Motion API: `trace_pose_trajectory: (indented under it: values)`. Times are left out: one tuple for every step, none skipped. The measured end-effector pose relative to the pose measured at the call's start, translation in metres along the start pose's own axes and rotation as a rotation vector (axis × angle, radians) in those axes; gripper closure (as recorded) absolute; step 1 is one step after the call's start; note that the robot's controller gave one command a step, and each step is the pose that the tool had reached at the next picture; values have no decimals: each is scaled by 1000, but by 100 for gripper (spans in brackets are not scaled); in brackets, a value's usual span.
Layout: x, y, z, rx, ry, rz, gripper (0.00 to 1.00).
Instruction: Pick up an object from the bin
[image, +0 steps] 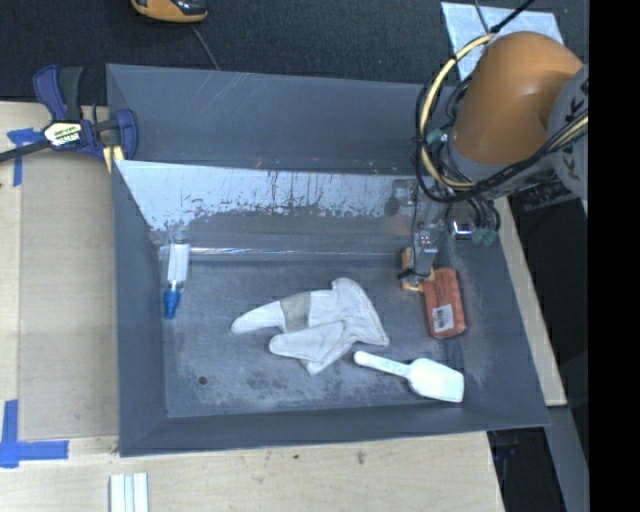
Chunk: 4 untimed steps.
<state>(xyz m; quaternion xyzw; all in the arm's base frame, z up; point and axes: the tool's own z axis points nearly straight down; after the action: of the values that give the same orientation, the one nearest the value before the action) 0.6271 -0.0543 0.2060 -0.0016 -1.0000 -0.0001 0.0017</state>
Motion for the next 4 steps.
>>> trace_pose_trajectory:
  values:
    - [1,0,-1,0,0,0,0]
    - [11,9,0,2,-9,-134,0]
    - [14,17,53,2,-12,-263,0]
    - [14,33,94,0,-7,-70,0]
